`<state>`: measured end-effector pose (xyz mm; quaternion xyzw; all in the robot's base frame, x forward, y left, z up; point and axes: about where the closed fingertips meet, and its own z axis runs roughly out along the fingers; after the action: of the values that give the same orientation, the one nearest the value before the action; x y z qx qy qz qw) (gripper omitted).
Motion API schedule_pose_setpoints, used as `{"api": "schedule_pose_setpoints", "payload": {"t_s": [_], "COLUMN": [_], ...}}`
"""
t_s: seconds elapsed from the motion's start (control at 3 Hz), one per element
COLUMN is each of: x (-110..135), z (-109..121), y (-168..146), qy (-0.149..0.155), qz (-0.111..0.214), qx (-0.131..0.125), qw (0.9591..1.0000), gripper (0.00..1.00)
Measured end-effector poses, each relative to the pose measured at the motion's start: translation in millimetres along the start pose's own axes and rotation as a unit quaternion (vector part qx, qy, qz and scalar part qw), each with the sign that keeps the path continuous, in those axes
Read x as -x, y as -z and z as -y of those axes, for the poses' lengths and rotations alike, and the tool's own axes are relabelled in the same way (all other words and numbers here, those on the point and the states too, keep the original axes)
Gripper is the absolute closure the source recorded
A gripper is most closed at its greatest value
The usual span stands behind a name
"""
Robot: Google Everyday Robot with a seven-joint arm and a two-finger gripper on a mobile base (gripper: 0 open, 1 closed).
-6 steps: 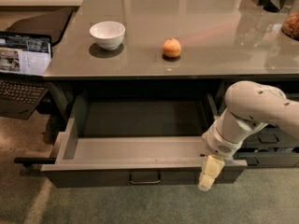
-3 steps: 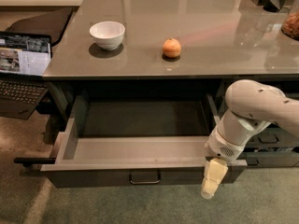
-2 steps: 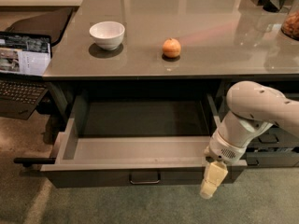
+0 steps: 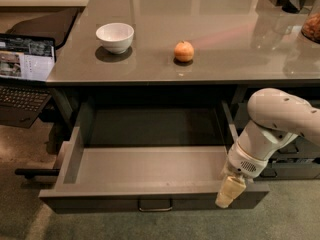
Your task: Open top drawer
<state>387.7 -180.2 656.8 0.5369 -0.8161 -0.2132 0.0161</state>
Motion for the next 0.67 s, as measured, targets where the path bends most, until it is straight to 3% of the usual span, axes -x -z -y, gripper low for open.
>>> {"api": "schedule_pose_setpoints", "payload": {"t_s": [0.33, 0.67], "x": [0.0, 0.0], "z": [0.0, 0.0], "y": [0.0, 0.0], "qy": [0.0, 0.0], "qz": [0.0, 0.0], "qx": [0.0, 0.0], "qw": [1.0, 1.0], "gripper": [0.17, 0.0]}}
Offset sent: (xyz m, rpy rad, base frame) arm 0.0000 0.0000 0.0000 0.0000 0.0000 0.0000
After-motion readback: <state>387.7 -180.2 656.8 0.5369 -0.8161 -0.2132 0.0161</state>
